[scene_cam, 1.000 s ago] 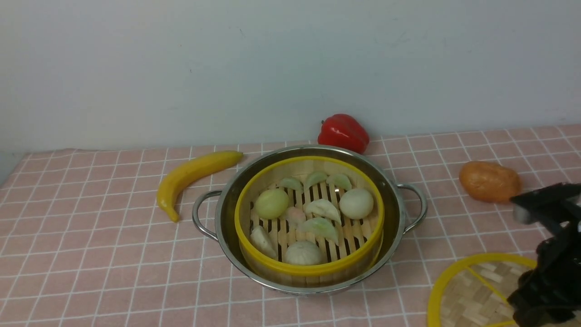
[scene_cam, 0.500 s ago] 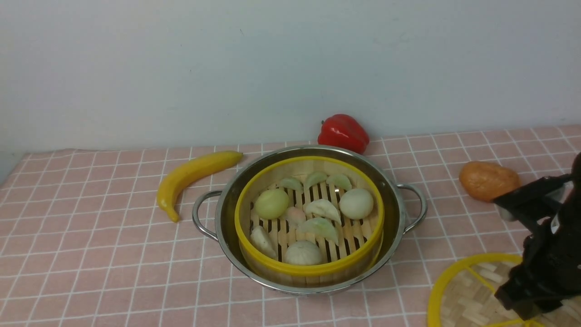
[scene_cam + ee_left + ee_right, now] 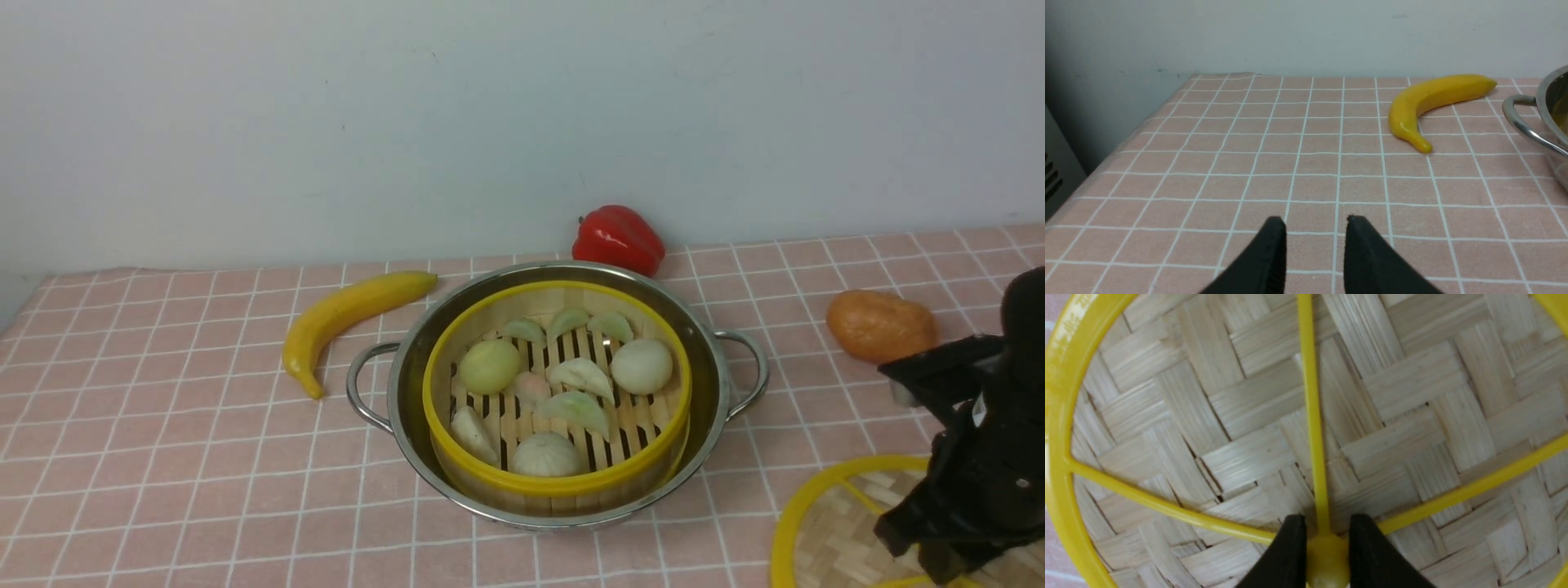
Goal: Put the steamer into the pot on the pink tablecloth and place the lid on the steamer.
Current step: 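Move the gripper down to the bamboo steamer lid and grasp its center knob, then place the bamboo steamer lid onto the steamer basket in the pot with the right gripper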
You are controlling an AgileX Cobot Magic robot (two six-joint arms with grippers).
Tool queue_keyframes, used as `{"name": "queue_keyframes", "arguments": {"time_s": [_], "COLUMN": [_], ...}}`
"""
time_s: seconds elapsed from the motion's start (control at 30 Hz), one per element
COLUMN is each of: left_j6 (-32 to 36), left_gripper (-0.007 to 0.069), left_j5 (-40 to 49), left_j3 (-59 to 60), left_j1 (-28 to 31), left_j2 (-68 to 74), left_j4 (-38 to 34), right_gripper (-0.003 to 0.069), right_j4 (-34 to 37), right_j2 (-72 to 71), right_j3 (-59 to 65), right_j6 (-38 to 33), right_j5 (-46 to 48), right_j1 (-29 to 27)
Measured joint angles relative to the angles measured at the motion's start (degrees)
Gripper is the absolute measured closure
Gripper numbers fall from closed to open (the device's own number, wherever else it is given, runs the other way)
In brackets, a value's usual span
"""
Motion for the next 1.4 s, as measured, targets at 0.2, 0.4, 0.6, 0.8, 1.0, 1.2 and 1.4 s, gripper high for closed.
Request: {"name": "queue_keyframes", "arguments": {"time_s": [0.2,0.4,0.6,0.8,1.0,1.2,1.4], "left_j6": [0.00,0.00,0.00,0.00,0.00,0.00,0.00], "left_gripper": [0.0412,0.0403,0.0398,0.0392,0.0382,0.0382,0.0382], "left_j5": [0.00,0.00,0.00,0.00,0.00,0.00,0.00], "left_j3": [0.00,0.00,0.00,0.00,0.00,0.00,0.00], "left_j1": [0.00,0.00,0.00,0.00,0.00,0.00,0.00], "left_j2": [0.00,0.00,0.00,0.00,0.00,0.00,0.00], "left_j4": [0.00,0.00,0.00,0.00,0.00,0.00,0.00], "right_gripper": [0.0512,0.0512,0.0512,0.0512,0.0512,0.0513,0.0513], "right_j4": [-0.76,9.47,23.72,15.57,6.57,3.12,0.18], "right_j2": [-14.27,-23.97,-16.39,-0.81,11.91,22.92,27.46], "right_j3": [0.21,-6.15,-20.61,-36.68,-50.83,-64.59,-66.09], "right_j6": [2.72,-6.22,-28.04,-31.92,-34.54,-36.16,-30.35], "right_j5": [1.77,2.62,1.28,7.88,12.25,12.23,12.27], "right_j1": [0.00,0.00,6.43,16.72,21.69,23.98,23.93]}}
